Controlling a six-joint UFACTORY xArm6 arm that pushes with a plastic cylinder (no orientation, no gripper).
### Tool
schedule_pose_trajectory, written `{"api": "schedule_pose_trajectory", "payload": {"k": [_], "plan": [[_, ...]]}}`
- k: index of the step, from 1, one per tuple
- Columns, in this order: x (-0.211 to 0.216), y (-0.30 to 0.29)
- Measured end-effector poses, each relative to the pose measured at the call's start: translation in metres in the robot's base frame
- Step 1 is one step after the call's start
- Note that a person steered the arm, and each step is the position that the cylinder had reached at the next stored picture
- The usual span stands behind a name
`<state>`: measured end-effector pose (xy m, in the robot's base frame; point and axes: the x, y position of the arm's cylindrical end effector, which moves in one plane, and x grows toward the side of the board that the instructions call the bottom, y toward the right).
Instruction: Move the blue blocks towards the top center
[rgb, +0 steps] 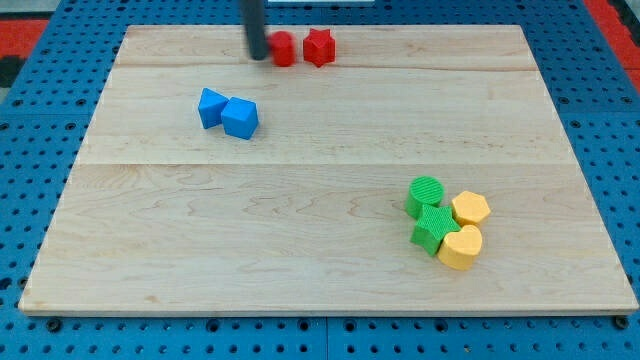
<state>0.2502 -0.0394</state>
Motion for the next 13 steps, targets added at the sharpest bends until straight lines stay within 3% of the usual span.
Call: {"api": "schedule_pose_trajectory", "payload": {"k": [1,2,3,4,5,8,9,11,12,13], "plan": [[0.028,0.010],[0.084,0.041],[0.153,0.022],[0.176,-0.065],[0.154,-0.087],[0.128,-0.059],[0.123,-0.119],[0.122,-0.022],[0.099,-0.006],[0.089,-0.032]]}}
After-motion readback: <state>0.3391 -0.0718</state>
